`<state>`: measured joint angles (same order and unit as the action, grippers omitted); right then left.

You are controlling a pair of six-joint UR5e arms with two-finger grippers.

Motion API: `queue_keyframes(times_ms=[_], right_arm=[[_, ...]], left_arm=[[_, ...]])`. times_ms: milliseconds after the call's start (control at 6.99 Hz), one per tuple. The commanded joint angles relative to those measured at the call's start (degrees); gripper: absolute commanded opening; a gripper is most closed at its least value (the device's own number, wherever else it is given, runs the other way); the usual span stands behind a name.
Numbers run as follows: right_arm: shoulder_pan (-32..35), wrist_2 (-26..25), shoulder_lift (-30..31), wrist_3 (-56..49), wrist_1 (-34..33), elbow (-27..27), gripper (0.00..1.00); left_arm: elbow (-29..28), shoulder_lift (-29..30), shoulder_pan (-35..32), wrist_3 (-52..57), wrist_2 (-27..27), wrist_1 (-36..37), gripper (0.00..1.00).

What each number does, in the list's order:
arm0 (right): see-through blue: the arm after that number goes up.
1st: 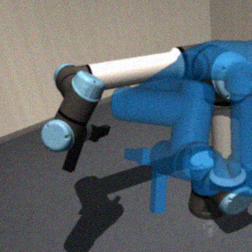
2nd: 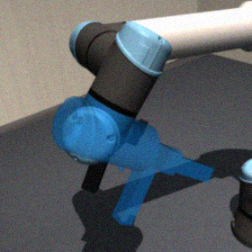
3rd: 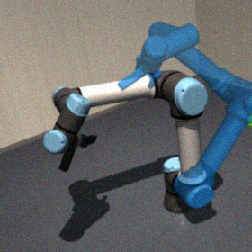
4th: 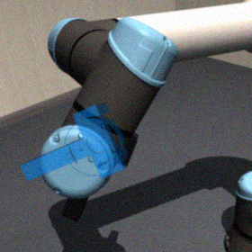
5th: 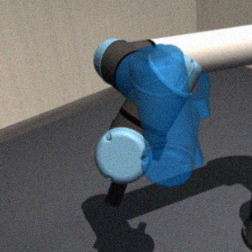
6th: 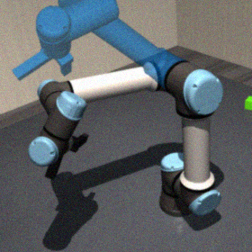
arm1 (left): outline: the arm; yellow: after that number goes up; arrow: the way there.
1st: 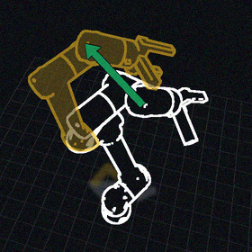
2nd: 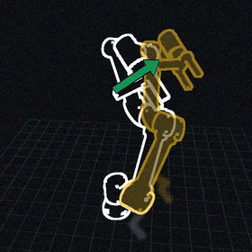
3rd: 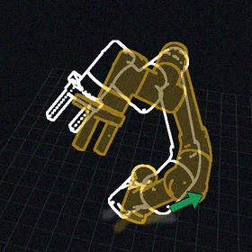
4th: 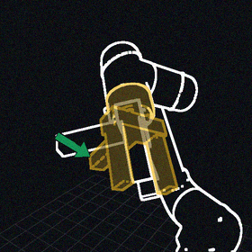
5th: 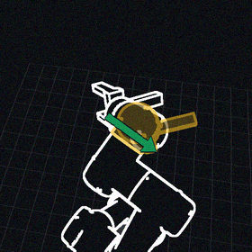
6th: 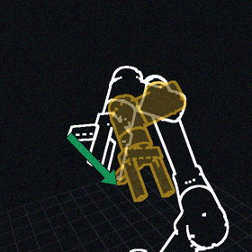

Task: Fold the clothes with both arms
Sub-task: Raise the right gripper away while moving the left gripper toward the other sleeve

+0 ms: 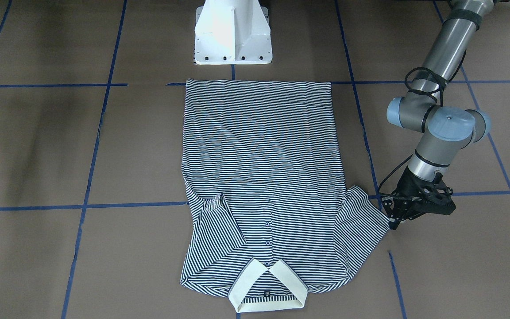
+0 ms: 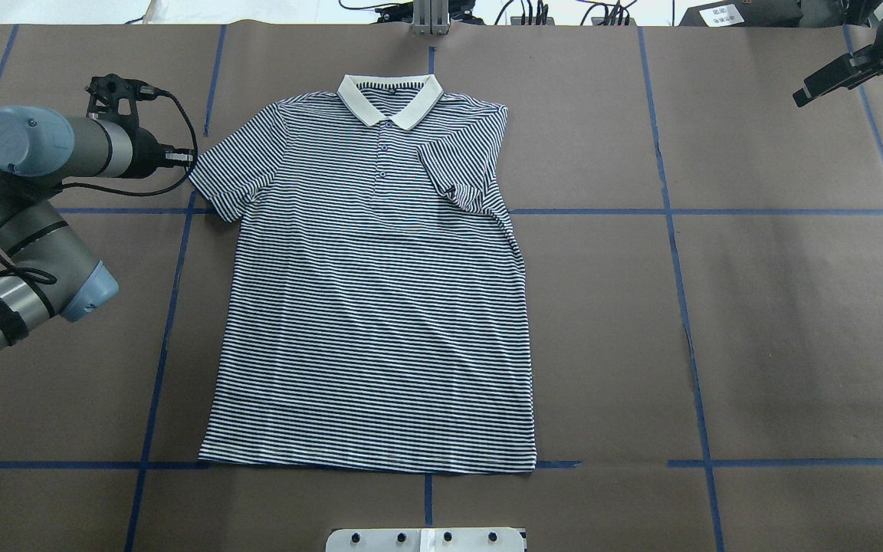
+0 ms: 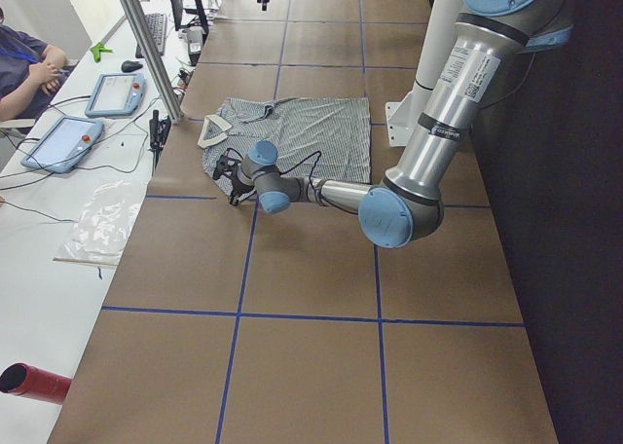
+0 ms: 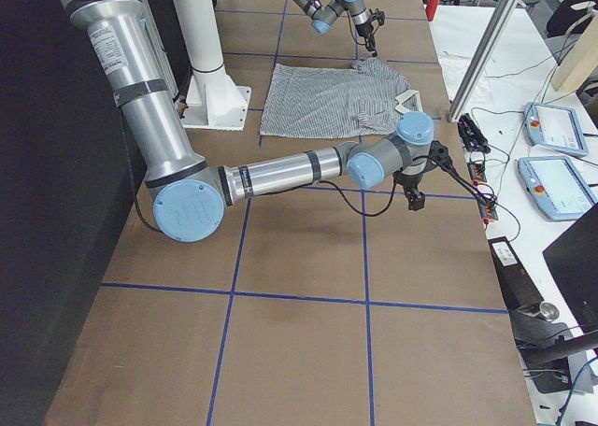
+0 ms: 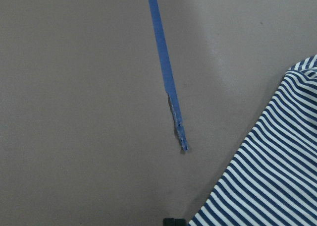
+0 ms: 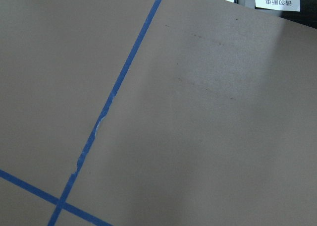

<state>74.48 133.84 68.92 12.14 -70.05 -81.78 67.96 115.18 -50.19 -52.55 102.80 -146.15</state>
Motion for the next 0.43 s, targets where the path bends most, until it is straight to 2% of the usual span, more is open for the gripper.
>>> queue_keyframes(times_ms=[0, 143, 286], right_arm=[[-0.03, -0.07, 0.25, 0.16, 0.0, 0.04, 1.0], [-0.03, -0.07, 0.25, 0.16, 0.0, 0.13, 1.0], [-0.03, -0.16, 0.25, 0.33, 0.0, 0.13, 1.0]], left_arm=[[2.42, 0.4, 0.09, -0.19, 0.04, 1.21, 0.0], [4.18, 1.1, 0.18, -1.32, 0.04, 4.35, 0.0], [6.98, 4.06, 0.44, -4.98, 0.04, 11.95, 0.0]])
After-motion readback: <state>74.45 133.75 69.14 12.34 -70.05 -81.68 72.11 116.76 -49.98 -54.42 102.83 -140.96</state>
